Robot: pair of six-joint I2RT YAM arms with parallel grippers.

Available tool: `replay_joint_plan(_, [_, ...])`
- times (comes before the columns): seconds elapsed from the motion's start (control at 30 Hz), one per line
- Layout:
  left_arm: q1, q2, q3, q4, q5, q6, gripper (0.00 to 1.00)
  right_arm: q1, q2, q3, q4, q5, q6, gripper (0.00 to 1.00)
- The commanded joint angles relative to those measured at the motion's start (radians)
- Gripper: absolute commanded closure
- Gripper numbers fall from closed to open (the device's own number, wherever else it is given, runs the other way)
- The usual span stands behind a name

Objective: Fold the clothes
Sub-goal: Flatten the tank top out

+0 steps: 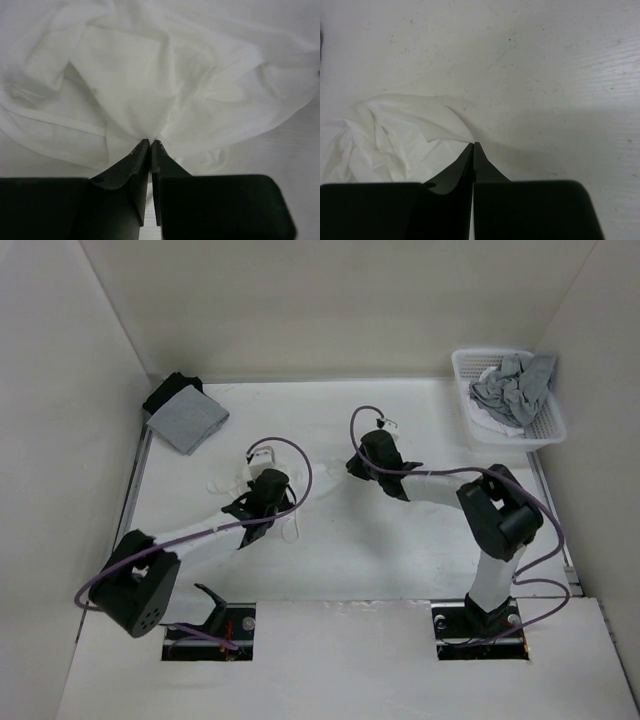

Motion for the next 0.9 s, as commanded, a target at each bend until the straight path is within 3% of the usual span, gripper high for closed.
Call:
replay_joint_plan(0.0, [0.007, -0.188, 0.034, 0.019, 0.004, -0.036, 0.95, 0.008, -0.16, -0.05, 0.08, 0.022, -0.043, 0.99])
replay_joint_plan(0.2, [0.108, -0.279, 0.19, 0.03, 0.169, -0.138, 0.97, 0.002, -0.374, 0.002, -0.024, 0.023, -0.12, 0.99])
replay_joint_plan(0.43, [0.377, -0.08, 0.58, 0.116, 0.454, -0.346, 0.97, -0.071, -0.397, 0.488, -0.277, 0.003, -0.278, 0.99])
replay_joint_plan(0.57, [0.438, -0.075, 0.675, 0.154, 0.558, -0.422, 0.97, -0.066, -0.453, 0.605, -0.338, 0.014, -0.33, 0.98])
replay_joint_plan(0.7, [0.438, -0.177, 0.576, 0.214, 0.564, -0.423, 0.95, -0.043, -0.576, 0.472, -0.316, 0.011, -0.336, 0.97])
replay_joint_plan(0.87, [0.423, -0.354, 0.158, 0.286, 0.541, -0.457, 0.93, 0.076, -0.736, -0.01, -0.198, 0.04, -0.246, 0.97])
